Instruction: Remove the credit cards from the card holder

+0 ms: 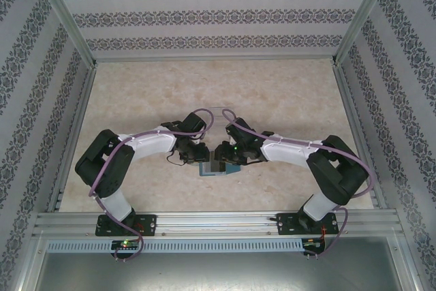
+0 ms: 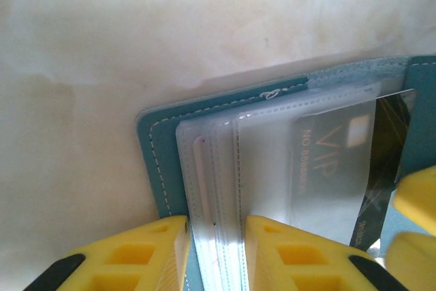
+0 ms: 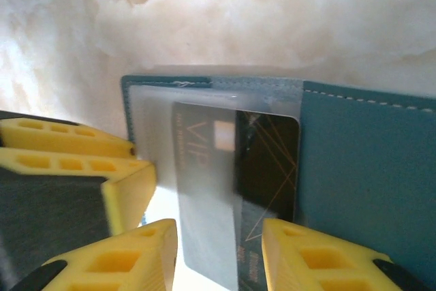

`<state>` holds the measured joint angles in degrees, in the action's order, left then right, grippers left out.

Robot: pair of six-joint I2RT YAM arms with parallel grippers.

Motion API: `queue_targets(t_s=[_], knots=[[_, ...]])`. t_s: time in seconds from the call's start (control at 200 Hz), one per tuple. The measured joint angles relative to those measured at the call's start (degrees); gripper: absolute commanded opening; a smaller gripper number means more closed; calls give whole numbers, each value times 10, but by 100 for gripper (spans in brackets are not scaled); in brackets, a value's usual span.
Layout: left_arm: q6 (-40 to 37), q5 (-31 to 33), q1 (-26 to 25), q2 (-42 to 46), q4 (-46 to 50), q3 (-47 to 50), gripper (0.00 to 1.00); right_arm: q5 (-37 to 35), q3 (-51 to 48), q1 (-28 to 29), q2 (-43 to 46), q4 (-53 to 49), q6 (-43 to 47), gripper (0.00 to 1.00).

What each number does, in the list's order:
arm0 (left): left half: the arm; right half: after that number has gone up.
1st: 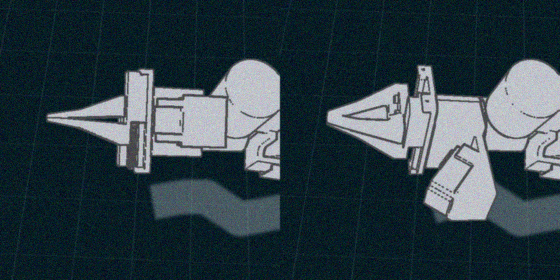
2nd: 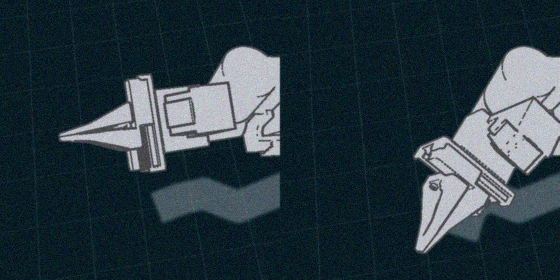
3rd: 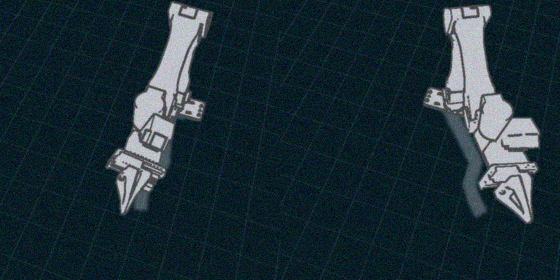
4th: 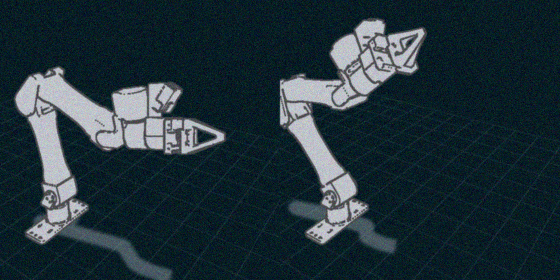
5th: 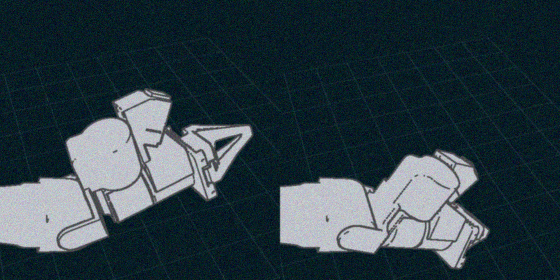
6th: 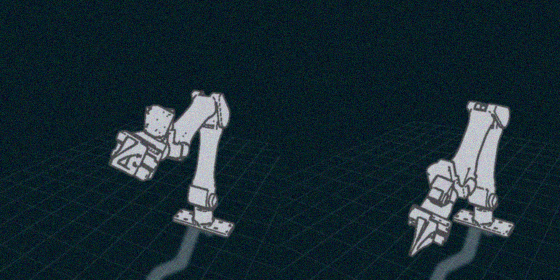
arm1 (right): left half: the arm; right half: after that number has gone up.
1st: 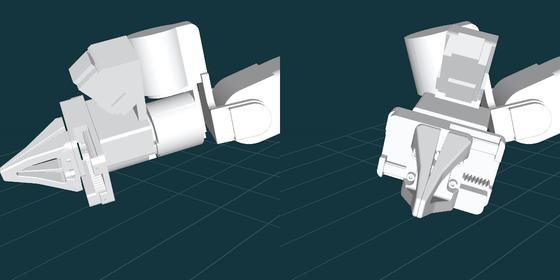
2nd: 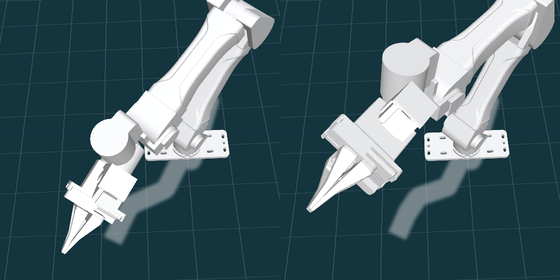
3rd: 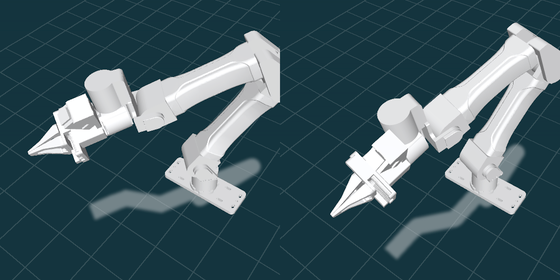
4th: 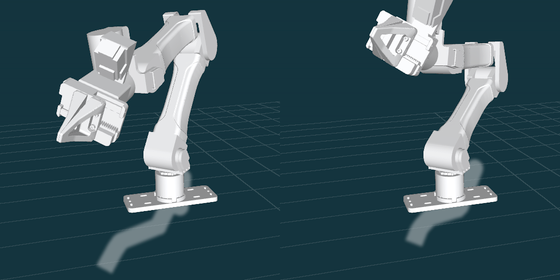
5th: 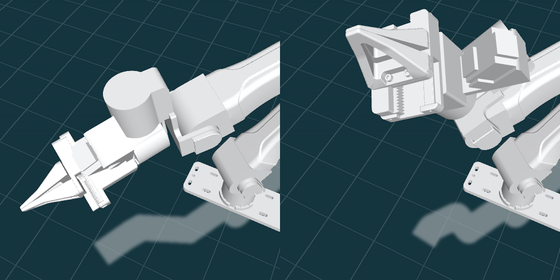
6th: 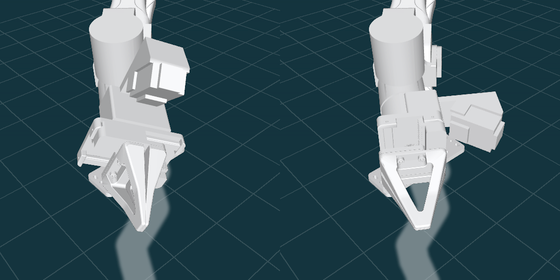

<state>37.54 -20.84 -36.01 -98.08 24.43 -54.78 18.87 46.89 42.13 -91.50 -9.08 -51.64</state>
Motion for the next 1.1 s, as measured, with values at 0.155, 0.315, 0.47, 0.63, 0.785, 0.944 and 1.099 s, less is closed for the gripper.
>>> queue_targets(t_s=[0.155, 0.315, 0.47, 0.63, 0.785, 0.944, 1.099], knots=[[-2, 1, 0, -3, 6, -5, 28, 0, 0, -4, 16, -1, 8, 38], [-4, 1, 0, -5, 9, -7, 28, 2, -7, -24, 17, 0, 13, 38], [-5, 1, 0, -5, 10, -8, 28, 23, -36, -42, 17, 23, 21, 38], [-7, 1, 0, -6, 12, -10, 28, 49, -57, -52, 11, 58, 25, 37], [-9, 1, 0, -6, 13, -10, 28, 67, -64, -57, -5, 83, 25, 37], [-10, 1, 0, -7, 15, -11, 28, 85, -67, -60, -18, 106, 25, 35], [-11, 1, 0, -10, 21, -16, 28, 107, -77, -66, -26, 142, 23, 33]])
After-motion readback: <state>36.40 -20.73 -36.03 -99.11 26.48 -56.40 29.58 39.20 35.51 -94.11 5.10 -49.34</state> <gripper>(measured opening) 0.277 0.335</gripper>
